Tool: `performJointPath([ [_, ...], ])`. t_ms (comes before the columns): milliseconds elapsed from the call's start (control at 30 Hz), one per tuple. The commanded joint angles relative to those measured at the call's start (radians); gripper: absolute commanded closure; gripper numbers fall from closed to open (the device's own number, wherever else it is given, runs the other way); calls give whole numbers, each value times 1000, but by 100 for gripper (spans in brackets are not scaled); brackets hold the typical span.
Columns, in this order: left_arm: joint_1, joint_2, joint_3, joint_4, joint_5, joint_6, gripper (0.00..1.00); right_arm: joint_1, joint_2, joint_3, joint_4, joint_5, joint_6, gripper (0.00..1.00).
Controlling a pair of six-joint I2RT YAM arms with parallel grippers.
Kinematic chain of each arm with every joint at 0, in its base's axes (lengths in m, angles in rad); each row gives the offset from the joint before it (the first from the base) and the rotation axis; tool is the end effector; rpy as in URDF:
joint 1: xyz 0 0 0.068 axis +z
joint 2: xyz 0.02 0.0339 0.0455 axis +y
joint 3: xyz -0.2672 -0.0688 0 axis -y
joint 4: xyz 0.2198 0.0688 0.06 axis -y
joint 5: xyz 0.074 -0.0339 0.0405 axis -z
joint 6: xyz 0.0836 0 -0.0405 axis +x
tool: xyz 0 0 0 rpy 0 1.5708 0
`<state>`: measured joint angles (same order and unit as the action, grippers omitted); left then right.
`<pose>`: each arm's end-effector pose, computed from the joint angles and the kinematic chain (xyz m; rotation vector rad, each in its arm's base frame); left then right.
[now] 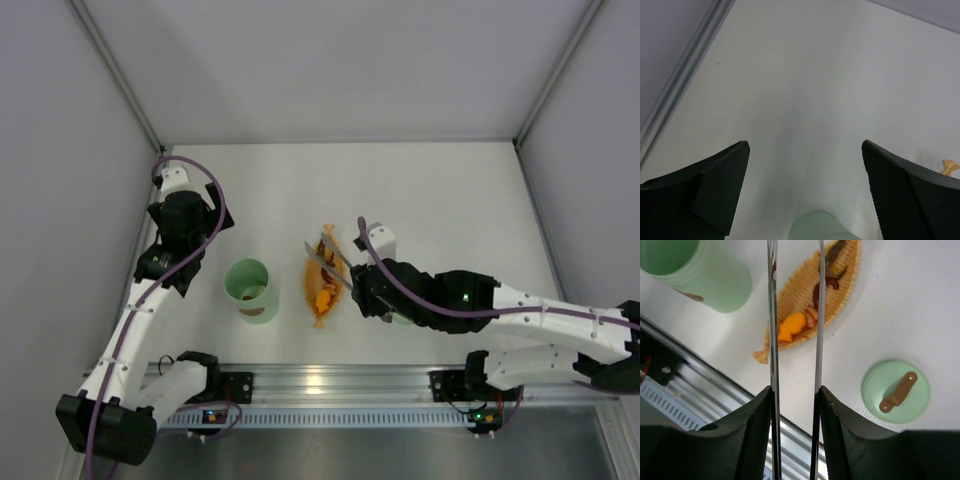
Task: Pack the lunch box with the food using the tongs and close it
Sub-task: Pick up the fake food from the plate.
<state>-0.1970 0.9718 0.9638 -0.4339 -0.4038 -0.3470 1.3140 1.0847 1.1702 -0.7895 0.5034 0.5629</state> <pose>0.2281 -0.0120 0.3279 -0.4000 1.9344 0.0530 0.0952 0.2038 0.3330 -0.5635 2.1430 0.4869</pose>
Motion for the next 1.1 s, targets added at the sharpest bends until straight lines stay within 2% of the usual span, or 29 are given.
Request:
performJointPath([
  [0, 5, -5, 35, 14, 3, -9, 1, -39, 0, -66, -22, 40, 45, 60],
  [100, 5, -5, 36, 15, 2, -9, 1, -74, 1, -150, 44, -31, 40, 60],
  [300, 5, -4, 36, 14, 3, -7, 1, -139, 50, -213, 140, -120, 17, 61],
  [900, 5, -5, 35, 12, 3, -6, 1, -157, 187, -182, 197, -160, -12, 62],
  [1067, 7, -5, 35, 12, 3, -7, 1, -165, 204, -178, 207, -169, -20, 66],
])
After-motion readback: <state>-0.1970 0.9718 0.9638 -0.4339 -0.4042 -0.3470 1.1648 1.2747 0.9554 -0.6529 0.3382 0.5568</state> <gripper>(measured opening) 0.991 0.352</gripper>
